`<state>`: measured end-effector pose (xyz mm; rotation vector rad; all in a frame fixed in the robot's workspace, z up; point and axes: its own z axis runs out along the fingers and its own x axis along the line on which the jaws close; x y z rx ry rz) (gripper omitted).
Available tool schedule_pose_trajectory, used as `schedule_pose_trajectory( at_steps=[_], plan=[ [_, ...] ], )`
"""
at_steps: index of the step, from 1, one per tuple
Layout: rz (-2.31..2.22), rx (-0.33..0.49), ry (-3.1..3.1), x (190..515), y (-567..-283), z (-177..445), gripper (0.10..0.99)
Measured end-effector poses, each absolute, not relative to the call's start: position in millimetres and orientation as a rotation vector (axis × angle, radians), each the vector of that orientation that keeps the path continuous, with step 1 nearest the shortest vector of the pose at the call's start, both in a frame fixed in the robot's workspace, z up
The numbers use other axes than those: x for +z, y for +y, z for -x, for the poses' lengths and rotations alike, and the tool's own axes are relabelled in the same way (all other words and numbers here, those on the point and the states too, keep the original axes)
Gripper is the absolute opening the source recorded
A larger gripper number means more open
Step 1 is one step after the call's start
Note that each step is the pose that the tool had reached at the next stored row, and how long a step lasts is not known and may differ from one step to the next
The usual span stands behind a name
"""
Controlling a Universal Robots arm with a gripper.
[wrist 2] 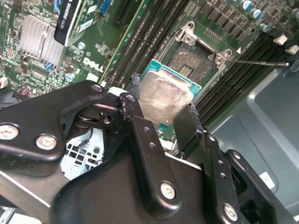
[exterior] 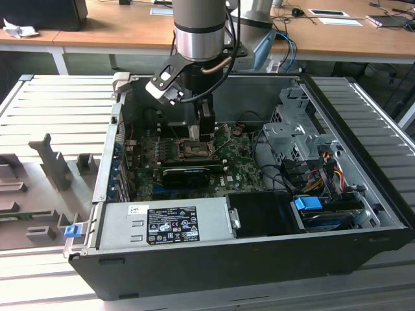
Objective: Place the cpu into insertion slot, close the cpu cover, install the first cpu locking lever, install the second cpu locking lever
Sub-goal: 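Place the cpu into insertion slot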
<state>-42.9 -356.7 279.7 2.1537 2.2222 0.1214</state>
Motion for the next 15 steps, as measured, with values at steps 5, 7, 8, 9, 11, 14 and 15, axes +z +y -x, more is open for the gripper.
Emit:
schedule_pose_trajectory(
  at_steps=[5,7,8,9,11,14,15],
  plan=[
    [-2.154,0.121,2.222,270,-357,48,0.529],
    [-2.155,0.121,2.221,265,-356,49,0.529],
    [-2.160,0.120,2.215,263,-356,49,0.529],
    [-2.178,0.120,2.196,261,-356,49,0.529],
    [-2.195,0.119,2.179,260,-357,49,0.529],
    [-2.193,0.115,2.177,258,-356,49,0.529],
    [-2.193,0.114,2.177,256,-356,49,0.529]
  ],
)
